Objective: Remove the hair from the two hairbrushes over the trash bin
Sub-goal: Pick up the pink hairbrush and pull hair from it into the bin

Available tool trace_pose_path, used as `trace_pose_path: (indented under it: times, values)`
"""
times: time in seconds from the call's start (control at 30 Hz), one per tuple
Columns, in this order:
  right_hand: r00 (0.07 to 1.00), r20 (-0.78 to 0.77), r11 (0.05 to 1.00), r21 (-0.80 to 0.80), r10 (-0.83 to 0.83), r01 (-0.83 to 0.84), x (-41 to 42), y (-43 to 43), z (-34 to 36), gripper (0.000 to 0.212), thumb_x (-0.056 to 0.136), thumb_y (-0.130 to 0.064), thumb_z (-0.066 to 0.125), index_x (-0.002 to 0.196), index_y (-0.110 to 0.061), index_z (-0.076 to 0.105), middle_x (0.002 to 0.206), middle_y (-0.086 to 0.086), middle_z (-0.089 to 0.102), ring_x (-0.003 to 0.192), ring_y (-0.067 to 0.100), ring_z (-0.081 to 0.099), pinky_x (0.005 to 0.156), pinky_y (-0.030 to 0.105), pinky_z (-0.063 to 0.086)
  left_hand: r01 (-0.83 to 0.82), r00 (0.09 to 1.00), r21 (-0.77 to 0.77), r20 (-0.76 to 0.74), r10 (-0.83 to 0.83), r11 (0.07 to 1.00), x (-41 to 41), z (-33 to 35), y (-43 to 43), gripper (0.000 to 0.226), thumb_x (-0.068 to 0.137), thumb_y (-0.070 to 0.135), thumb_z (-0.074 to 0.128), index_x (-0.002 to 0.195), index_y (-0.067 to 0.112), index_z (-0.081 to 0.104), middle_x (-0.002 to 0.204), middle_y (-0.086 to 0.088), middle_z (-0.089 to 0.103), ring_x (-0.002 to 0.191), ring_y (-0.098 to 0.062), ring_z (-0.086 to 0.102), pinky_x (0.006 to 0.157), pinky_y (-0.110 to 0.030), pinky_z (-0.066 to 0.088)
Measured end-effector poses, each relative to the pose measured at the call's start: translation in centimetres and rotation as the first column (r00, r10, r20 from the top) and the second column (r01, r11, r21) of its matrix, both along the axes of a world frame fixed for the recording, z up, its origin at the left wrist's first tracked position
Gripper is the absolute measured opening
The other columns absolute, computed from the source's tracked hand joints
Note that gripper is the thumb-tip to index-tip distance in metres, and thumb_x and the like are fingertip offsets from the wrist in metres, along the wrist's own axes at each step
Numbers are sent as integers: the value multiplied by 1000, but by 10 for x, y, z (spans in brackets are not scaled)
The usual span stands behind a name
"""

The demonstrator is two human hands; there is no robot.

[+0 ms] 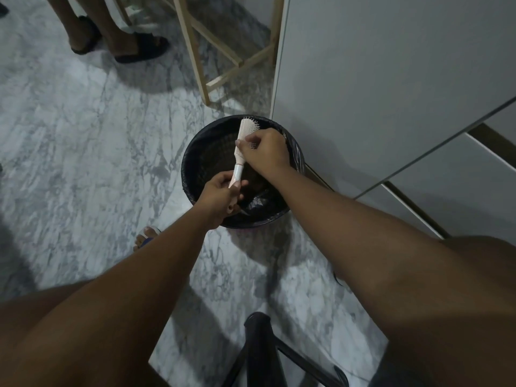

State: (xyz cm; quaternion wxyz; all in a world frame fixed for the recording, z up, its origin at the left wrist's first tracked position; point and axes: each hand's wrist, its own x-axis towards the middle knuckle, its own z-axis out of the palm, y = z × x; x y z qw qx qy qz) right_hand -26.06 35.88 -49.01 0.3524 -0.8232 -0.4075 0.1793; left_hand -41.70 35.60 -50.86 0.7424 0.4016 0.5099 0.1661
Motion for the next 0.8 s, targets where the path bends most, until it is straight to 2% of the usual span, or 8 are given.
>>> trace_pose_path:
  times: [0.1,0.23,0.37,0.47,0.53,0.63,0.73,0.8]
  values:
    - [1000,19,997,-73,-15,16,-1,7,1,27,85,-36,70,81,-10,77,79,3,73,70,16,68,64,28,54,2,1000,21,-9,-2,1000,3,0,-2,31,101,10,53,132,9,55,101,-3,70,65,-13,54,47,-20,37]
    - [998,11,992,-108,-57,58,-1,15,-7,29,86,-32,70,84,-4,71,82,4,68,72,18,65,62,26,45,2,999,-27,35,-1,1000,5,-1,-7,32,102,9,51,134,5,54,107,-7,69,65,-12,53,48,-23,38]
    - [997,-65,997,59,-52,56,3,10,0,28,93,-23,63,77,-1,71,85,12,67,75,17,59,70,24,41,-11,997,-95,79,18,995,3,0,-4,32,102,8,50,133,3,53,112,-8,68,64,-11,53,46,-23,41]
    - [980,-93,962,195,-173,189,12,5,9,25,94,-18,62,79,1,69,90,14,64,78,17,53,70,17,33,-14,997,-92,74,21,996,-1,2,-3,29,102,7,49,130,4,55,111,-7,68,65,-11,52,46,-22,41]
    - [957,-120,933,220,-265,286,20,1,7,24,94,-14,61,80,4,68,92,19,64,81,25,57,70,15,31,-21,996,-93,85,29,995,-3,3,-2,29,102,8,49,130,4,55,111,-7,67,66,-12,53,47,-23,42]
    - [931,-136,936,52,-340,349,31,-10,-8,26,97,-19,56,88,2,68,101,21,66,92,33,63,79,24,40,-29,994,-101,102,40,994,-6,5,2,29,102,9,49,131,5,55,113,-6,68,68,-12,54,50,-25,44]
    - [958,-132,951,-214,-257,225,27,-20,-20,22,97,-19,53,104,-3,66,111,17,68,105,33,64,88,32,49,-20,993,-104,111,32,994,-7,6,3,30,102,9,50,131,7,55,114,-7,68,69,-12,55,51,-27,45]
    - [944,-258,968,-193,-206,159,18,-21,-16,33,97,-20,51,127,-8,55,129,13,61,118,29,58,99,34,46,-8,993,-105,115,21,994,-7,7,1,30,102,8,50,131,7,55,112,-7,68,68,-11,55,50,-26,44]
